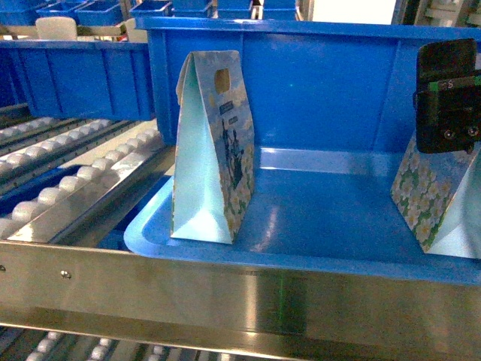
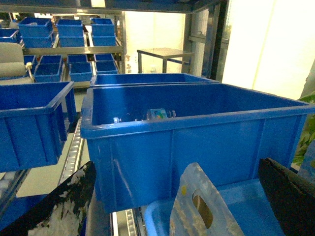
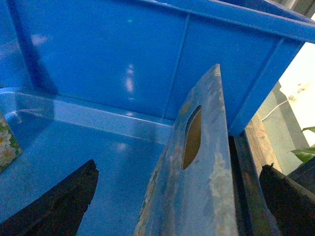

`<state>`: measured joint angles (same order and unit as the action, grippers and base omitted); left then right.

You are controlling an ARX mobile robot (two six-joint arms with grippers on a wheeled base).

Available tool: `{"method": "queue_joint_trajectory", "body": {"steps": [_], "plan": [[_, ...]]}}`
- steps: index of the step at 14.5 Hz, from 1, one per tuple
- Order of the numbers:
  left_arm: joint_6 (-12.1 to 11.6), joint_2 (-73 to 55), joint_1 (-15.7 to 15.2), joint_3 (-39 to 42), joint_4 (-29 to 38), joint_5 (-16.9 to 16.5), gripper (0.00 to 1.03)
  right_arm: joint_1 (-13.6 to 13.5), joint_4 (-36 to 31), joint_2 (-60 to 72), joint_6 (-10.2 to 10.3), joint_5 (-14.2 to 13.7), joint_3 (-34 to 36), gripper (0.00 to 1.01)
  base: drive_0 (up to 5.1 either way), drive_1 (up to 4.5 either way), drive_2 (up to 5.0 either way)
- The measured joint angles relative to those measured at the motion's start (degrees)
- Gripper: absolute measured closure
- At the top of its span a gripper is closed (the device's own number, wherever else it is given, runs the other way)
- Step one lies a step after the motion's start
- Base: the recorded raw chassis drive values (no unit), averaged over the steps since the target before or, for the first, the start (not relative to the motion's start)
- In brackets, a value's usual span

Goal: Move flower gift bag to table near conveyor

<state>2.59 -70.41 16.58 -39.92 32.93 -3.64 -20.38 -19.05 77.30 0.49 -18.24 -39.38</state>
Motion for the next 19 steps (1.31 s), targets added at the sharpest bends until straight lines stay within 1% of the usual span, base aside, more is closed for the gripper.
{"method": "queue_joint_trajectory", "body": {"steps": [2, 5, 9, 10, 11, 12, 13, 14, 17, 19], "plan": [[0.0, 0.0, 0.0, 0.0, 0.0, 0.0, 0.05, -0.3, 0.2, 0.3, 0.6, 0.0, 0.0, 0.04, 0.0, 0.0, 0.0], [0.0, 0.0, 0.0, 0.0, 0.0, 0.0, 0.05, -0.3, 0.3, 0.3, 0.9, -0.6, 0.0, 0.19, 0.0, 0.0, 0.0], [0.0, 0.0, 0.0, 0.0, 0.0, 0.0, 0.05, -0.6, 1.0, 0.3, 1.3, -1.3, 0.0, 0.56, 0.0, 0.0, 0.0], [0.0, 0.0, 0.0, 0.0, 0.0, 0.0, 0.05, -0.6, 1.1, 0.3, 1.4, -1.3, 0.0, 0.63, 0.0, 0.0, 0.0], [0.0, 0.0, 0.0, 0.0, 0.0, 0.0, 0.05, -0.6, 1.0, 0.2, 1.5, -1.3, 0.0, 0.76, 0.0, 0.0, 0.0], [0.0, 0.0, 0.0, 0.0, 0.0, 0.0, 0.05, -0.6, 1.0, 0.2, 1.5, -1.4, 0.0, 0.85, 0.0, 0.0, 0.0], [0.0, 0.0, 0.0, 0.0, 0.0, 0.0, 0.05, -0.5, 1.1, 0.2, 1.7, -1.4, 0.0, 0.94, 0.0, 0.0, 0.0], [0.0, 0.0, 0.0, 0.0, 0.0, 0.0, 0.05, -0.5, 0.8, 0.1, 1.8, -1.2, 0.2, 0.99, 0.0, 0.0, 0.0], [0.0, 0.0, 0.0, 0.0, 0.0, 0.0, 0.05, 1.0, 0.0, -0.2, 2.1, 0.1, 0.8, 0.99, 0.0, 0.0, 0.0], [0.0, 0.0, 0.0, 0.0, 0.0, 0.0, 0.05, 3.4, 0.0, -5.1, 3.0, 3.1, 1.2, 0.99, 0.0, 0.0, 0.0]]}}
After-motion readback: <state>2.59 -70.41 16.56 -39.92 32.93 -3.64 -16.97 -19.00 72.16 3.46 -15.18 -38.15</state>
